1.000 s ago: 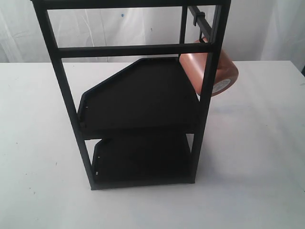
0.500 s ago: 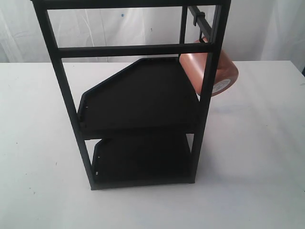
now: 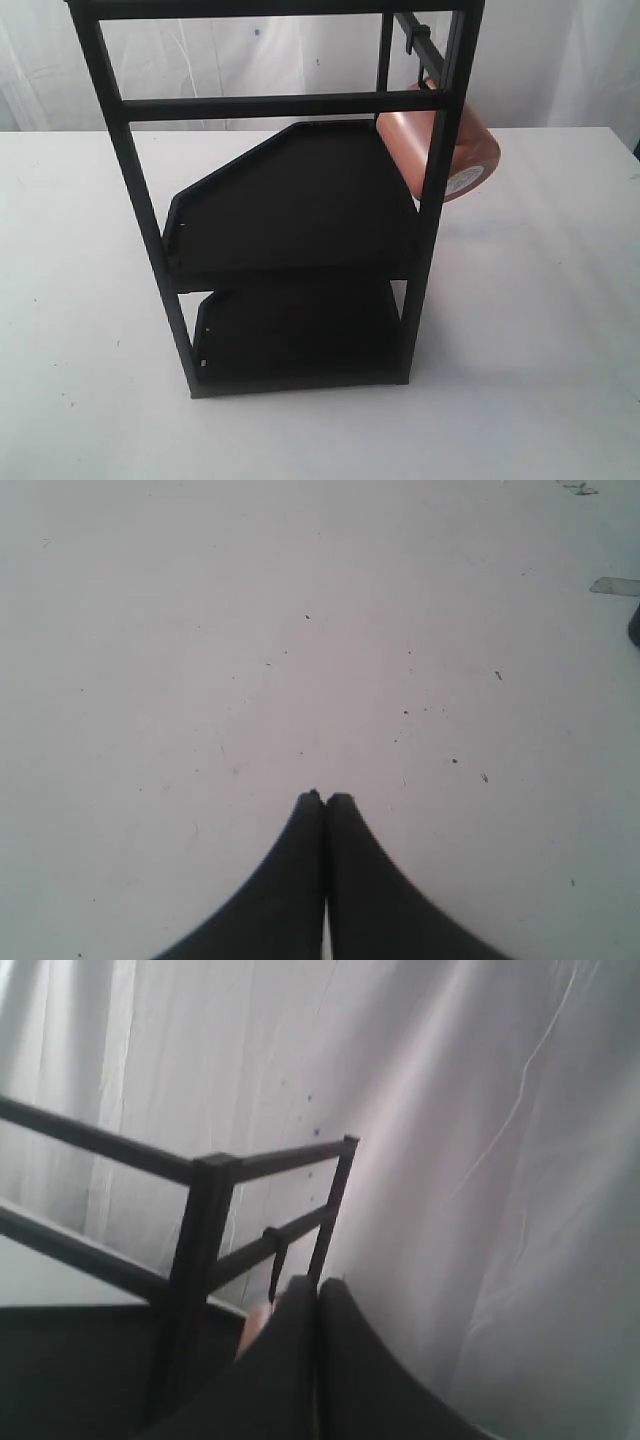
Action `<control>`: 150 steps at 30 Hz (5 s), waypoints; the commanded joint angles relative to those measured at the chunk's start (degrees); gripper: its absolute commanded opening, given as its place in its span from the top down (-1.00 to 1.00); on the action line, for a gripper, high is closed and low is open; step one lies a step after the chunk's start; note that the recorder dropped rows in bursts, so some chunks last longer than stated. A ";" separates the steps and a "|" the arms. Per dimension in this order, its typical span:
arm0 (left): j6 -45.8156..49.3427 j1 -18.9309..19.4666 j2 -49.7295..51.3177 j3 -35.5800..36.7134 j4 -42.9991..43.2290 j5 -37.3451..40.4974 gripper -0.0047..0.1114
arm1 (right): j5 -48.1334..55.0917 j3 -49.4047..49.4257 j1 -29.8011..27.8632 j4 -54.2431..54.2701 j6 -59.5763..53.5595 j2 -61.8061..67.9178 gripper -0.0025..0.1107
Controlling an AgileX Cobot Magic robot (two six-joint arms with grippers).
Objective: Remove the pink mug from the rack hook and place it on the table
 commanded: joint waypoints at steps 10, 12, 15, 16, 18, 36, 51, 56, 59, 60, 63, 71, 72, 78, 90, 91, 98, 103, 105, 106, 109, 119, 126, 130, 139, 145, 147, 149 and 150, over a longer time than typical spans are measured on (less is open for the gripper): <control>0.08 -0.47 -0.20 0.21 -0.24 0.92 0.92 | 18.62 -3.97 1.82 -11.86 17.03 17.89 0.96; 0.08 -0.47 -0.20 0.21 -0.24 0.92 0.92 | 20.92 -4.69 1.82 -11.86 15.18 22.39 0.96; 0.08 -0.47 -0.20 0.21 -0.24 0.92 0.92 | 31.08 -5.89 1.82 -11.86 14.36 28.43 0.96; 0.08 -0.47 -0.20 0.21 -0.24 0.92 0.92 | 34.59 -6.28 1.82 -11.86 14.36 30.45 0.96; 0.08 -0.47 -0.20 0.21 -0.24 0.92 0.92 | 41.39 -6.90 1.82 -11.86 13.69 34.08 0.96; 0.08 -0.47 -0.20 0.21 -0.24 0.92 0.92 | 75.38 -29.39 3.50 74.66 -79.13 50.24 0.96; 0.08 -0.47 -0.20 0.21 -0.24 0.92 0.92 | 82.76 -36.19 3.50 107.11 -112.31 50.24 0.96; 0.08 -0.47 -0.20 0.21 -0.24 0.92 0.92 | 83.77 -39.72 3.50 110.24 -112.88 50.24 0.96; 0.08 -0.47 -0.20 0.21 -0.24 0.92 0.92 | 86.54 -41.62 3.50 111.08 -112.88 50.24 0.96; 0.08 -0.47 -0.20 0.21 -0.24 0.92 0.92 | 87.95 -42.02 3.50 111.92 -112.88 50.11 0.96; 0.08 -0.47 -0.20 0.21 -0.24 0.92 0.92 | 90.77 -43.10 3.50 117.19 -116.15 49.43 0.96; 0.08 -0.47 -0.20 0.21 -0.24 0.92 0.92 | 94.53 -43.20 3.50 126.95 -124.23 47.08 0.63; 0.08 -0.47 -0.20 0.21 -0.24 0.92 0.92 | 94.28 -43.20 3.50 127.05 -124.23 46.97 0.58; 0.08 -0.47 -0.20 0.21 -0.24 0.92 0.92 | 93.35 -43.20 3.83 131.91 -124.23 46.74 0.28; 0.08 -0.47 -0.20 0.21 -0.24 0.92 0.92 | 82.63 -42.99 9.36 124.47 -126.01 47.06 0.27; 0.08 -0.47 -0.20 0.21 -0.24 0.92 0.92 | 81.42 -42.94 9.36 123.88 -124.80 47.06 0.27; 0.08 -0.47 -0.20 0.21 -0.24 0.92 0.92 | 78.49 -41.81 13.36 124.44 -125.33 50.47 0.27; 0.08 -0.47 -0.20 0.21 -0.24 0.92 0.92 | 77.81 -41.81 13.36 124.44 -125.33 53.21 0.27; 0.08 -0.47 -0.20 0.21 -0.24 0.92 0.92 | 77.27 -41.81 13.36 124.44 -125.33 53.24 0.27; 0.08 -0.47 -0.20 0.21 -0.24 0.92 0.92 | 76.69 -41.81 13.36 124.44 -125.33 53.24 0.27; 0.08 -0.47 -0.20 0.21 -0.24 0.92 0.92 | 75.50 -41.81 13.36 124.44 -125.33 53.47 0.27; 0.08 -0.47 -0.20 0.21 -0.24 0.92 0.92 | 74.40 -41.81 13.36 124.58 -125.22 56.76 0.45; 0.08 -0.47 -0.20 0.21 -0.24 0.92 0.92 | 74.40 -41.81 13.36 125.77 -125.22 56.76 0.93; 0.08 -0.47 -0.20 0.21 -0.24 0.92 0.92 | 74.40 -41.81 13.36 125.85 -125.22 56.76 0.96; 0.08 -0.47 -0.20 0.21 -0.24 0.92 0.92 | 75.19 -41.81 13.36 125.85 -125.22 55.81 0.96; 0.08 -0.47 -0.20 0.21 -0.24 0.92 0.92 | 76.00 -41.81 13.36 125.36 -125.22 53.79 0.96; 0.08 -0.47 -0.20 0.21 -0.24 0.92 0.92 | 76.64 -41.81 13.36 125.38 -125.22 52.97 0.96; 0.08 -0.47 -0.20 0.21 -0.24 0.92 0.92 | 76.76 -41.81 13.36 124.74 -125.22 52.19 0.96; 0.08 -0.47 -0.20 0.21 -0.24 0.92 0.92 | 76.76 -41.81 13.36 123.98 -125.22 51.76 0.96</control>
